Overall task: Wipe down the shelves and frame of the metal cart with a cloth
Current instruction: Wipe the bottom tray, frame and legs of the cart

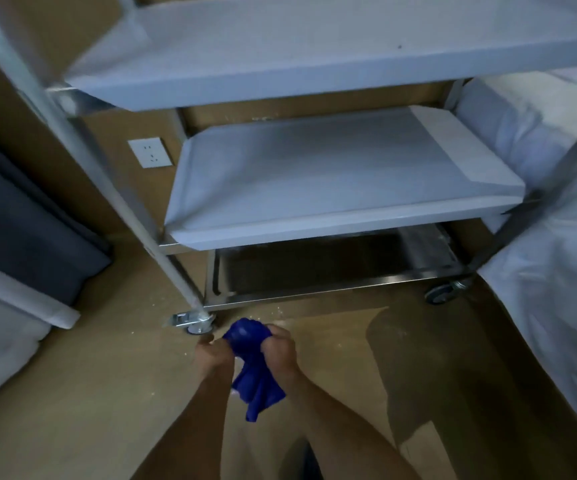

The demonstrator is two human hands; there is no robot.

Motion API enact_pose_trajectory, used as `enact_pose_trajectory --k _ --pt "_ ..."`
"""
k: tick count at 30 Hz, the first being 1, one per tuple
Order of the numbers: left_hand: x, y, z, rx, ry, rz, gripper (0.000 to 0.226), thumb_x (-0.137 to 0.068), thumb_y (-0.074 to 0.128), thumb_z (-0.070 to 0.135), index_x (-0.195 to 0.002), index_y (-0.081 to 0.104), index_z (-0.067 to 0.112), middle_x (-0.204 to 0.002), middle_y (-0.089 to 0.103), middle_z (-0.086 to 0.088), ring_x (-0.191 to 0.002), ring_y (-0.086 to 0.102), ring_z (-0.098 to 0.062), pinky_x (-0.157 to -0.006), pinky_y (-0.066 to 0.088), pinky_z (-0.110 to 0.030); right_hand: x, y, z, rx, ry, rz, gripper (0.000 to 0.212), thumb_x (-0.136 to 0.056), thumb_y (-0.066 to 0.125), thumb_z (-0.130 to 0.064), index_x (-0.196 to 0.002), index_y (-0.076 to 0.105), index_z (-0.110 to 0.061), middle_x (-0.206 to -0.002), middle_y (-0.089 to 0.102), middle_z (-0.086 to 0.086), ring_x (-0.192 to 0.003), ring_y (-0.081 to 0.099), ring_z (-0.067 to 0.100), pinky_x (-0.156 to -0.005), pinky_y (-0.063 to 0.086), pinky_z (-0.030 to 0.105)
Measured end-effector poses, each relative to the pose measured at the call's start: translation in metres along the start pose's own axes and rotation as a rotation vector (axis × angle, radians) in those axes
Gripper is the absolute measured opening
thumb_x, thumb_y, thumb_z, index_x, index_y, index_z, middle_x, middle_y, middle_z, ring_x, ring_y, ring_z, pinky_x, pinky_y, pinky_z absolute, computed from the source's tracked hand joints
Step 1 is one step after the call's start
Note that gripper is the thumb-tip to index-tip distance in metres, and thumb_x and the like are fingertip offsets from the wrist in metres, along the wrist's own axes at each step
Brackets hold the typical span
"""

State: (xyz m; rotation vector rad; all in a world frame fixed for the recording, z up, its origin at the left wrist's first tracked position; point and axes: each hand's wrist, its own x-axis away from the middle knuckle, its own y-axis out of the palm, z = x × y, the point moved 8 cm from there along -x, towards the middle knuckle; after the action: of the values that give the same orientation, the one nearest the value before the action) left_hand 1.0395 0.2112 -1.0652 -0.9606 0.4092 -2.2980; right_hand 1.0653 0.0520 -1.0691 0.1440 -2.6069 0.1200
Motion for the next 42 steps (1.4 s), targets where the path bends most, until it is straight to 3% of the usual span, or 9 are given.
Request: enact_pose_trajectory --k 9,11,16,18,22,28,32,37,42 --pt "0.09 -0.018 0.05 0.242 0.015 -0.437 0.008 -0.083 0.053 0.004 -0.084 0.053 0.011 -0.085 0.056 -0.007 -0.076 0.049 -0.019 -0.065 0.039 -0.033 0.072 -0.022 -0.044 -0.353 0.199 0.023 0.047 -0.087 0.038 -0.037 -0.097 0.071 -0.005 -0.102 0.072 0.021 -0.097 0.066 0.035 -0.092 0.052 0.047" --pt "0.104 -0.028 0.059 0.294 0.01 -0.503 0.006 -0.091 0.061 0.021 -0.093 0.057 0.017 -0.096 0.061 -0.004 -0.087 0.056 -0.017 -0.069 0.042 -0.032 0.097 -0.022 -0.069 -0.298 0.243 0.069 0.049 -0.094 0.036 -0.039 -0.108 0.066 -0.003 -0.1 0.07 0.02 -0.092 0.065 0.032 -0.074 0.051 0.039" --pt "0.138 -0.093 0.097 0.128 0.073 -0.335 0.028 -0.086 0.073 0.026 -0.106 0.061 0.012 -0.101 0.065 -0.009 -0.089 0.062 -0.023 -0.083 0.053 -0.039 0.163 -0.006 -0.124 -0.288 0.295 0.188 0.034 -0.08 0.053 -0.042 -0.093 0.065 -0.013 -0.097 0.069 0.014 -0.088 0.064 0.028 -0.072 0.049 0.036" --pt "0.161 -0.125 0.129 -0.003 0.121 -0.308 0.036 -0.08 0.079 0.025 -0.108 0.057 0.015 -0.102 0.065 -0.006 -0.092 0.062 -0.025 -0.084 0.053 -0.038 0.184 -0.016 -0.157 -0.163 0.196 0.276 0.019 -0.068 0.054 -0.031 -0.084 0.064 -0.027 -0.094 0.068 0.002 -0.087 0.062 0.021 -0.078 0.05 0.036" --pt "0.239 -0.178 0.196 -0.275 0.253 -0.397 0.045 -0.07 0.082 0.015 -0.109 0.061 0.027 -0.098 0.066 0.001 -0.092 0.061 -0.021 -0.084 0.051 -0.033 0.254 -0.026 -0.259 0.207 0.031 0.146 0.052 -0.087 0.05 -0.001 -0.133 0.056 -0.024 -0.125 0.056 -0.008 -0.119 0.054 0.016 -0.1 0.041 0.026" --pt "0.385 -0.246 0.283 -0.749 0.463 -0.464 0.025 -0.071 0.078 0.029 -0.072 0.053 0.033 -0.068 0.059 0.012 -0.066 0.057 -0.005 -0.052 0.041 -0.012 0.367 -0.059 -0.368 0.859 0.024 -0.127 0.025 -0.086 0.06 -0.021 -0.11 0.065 -0.019 -0.106 0.07 0.003 -0.099 0.065 0.025 -0.085 0.053 0.035" --pt "0.461 -0.27 0.332 -0.797 0.55 -0.481 0.022 -0.071 0.075 0.037 -0.08 0.056 0.034 -0.083 0.063 0.009 -0.075 0.058 -0.009 -0.066 0.046 -0.022 0.432 -0.085 -0.436 0.959 -0.054 -0.186 0.055 -0.083 0.061 -0.02 -0.137 0.05 -0.028 -0.118 0.066 0.001 -0.107 0.062 0.025 -0.091 0.05 0.034" --pt "0.511 -0.276 0.384 -0.783 0.645 -0.499 0.021 -0.072 0.073 0.035 -0.084 0.057 0.028 -0.081 0.064 0.008 -0.077 0.061 -0.012 -0.069 0.052 -0.028 0.467 -0.108 -0.506 1.108 -0.077 -0.21 0.013 -0.087 0.061 -0.018 -0.099 0.062 -0.019 -0.091 0.065 0.0 -0.085 0.06 0.02 -0.075 0.05 0.032" --pt "0.506 -0.275 0.408 -0.86 0.701 -0.612 0.025 -0.071 0.075 0.026 -0.091 0.06 0.032 -0.086 0.067 0.01 -0.083 0.062 -0.012 -0.076 0.054 -0.03 0.464 -0.116 -0.538 1.176 -0.035 -0.228 0.018 -0.082 0.068 -0.019 -0.1 0.064 -0.018 -0.097 0.067 0.003 -0.091 0.064 0.022 -0.083 0.055 0.035"
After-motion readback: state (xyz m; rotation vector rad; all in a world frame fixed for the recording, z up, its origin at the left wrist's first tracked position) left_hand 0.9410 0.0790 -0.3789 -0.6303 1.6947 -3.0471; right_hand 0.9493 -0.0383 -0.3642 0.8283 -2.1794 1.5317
